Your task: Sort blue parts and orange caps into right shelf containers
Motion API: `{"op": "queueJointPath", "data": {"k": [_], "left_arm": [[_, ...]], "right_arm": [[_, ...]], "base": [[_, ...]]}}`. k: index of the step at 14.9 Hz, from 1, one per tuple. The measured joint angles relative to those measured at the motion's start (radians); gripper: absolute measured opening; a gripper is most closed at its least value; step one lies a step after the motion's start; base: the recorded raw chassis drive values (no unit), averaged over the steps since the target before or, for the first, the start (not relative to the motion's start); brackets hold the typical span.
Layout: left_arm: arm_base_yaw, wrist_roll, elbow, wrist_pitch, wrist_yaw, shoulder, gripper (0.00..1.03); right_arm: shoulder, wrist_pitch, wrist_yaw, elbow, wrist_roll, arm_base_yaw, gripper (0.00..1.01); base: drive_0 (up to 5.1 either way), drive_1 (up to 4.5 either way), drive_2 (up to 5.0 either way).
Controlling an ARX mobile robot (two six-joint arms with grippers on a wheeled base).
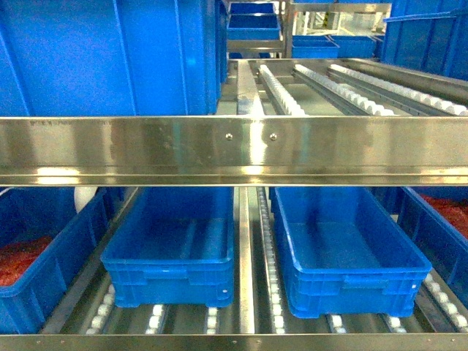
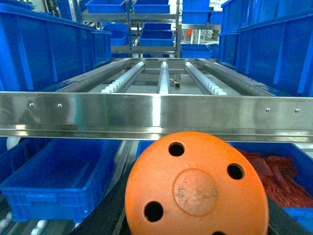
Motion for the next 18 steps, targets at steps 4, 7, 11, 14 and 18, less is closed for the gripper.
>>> {"op": "queueJointPath", "data": {"k": [4,7,11,14,18], "left_arm": [[0.0,0.0,0.0,-0.002,0.001,0.0,0.41],[0.0,0.0,0.0,-0.002,0.001,0.0,0.41],[0.0,0.0,0.0,-0.002,0.002,0.0,0.41],[0.0,0.0,0.0,0.0,0.001,0.0,0.41],[0.0,0.0,0.0,-0.001,0.003,0.0,0.41]], "right_arm": [[0.0,0.001,0.0,0.0,0.0,0.0,0.44],[0.0,0.001,0.0,0.0,0.0,0.0,0.44],[0.0,0.001,0.0,0.0,0.0,0.0,0.44],[0.0,0.003,0.0,0.0,0.0,0.0,0.44],[0.0,0.002,0.003,0.0,0.0,0.0,0.44]], "base": [[0.0,0.0,0.0],[0.0,0.0,0.0],[0.0,0.0,0.0],[0.0,0.0,0.0],[0.0,0.0,0.0]]}}
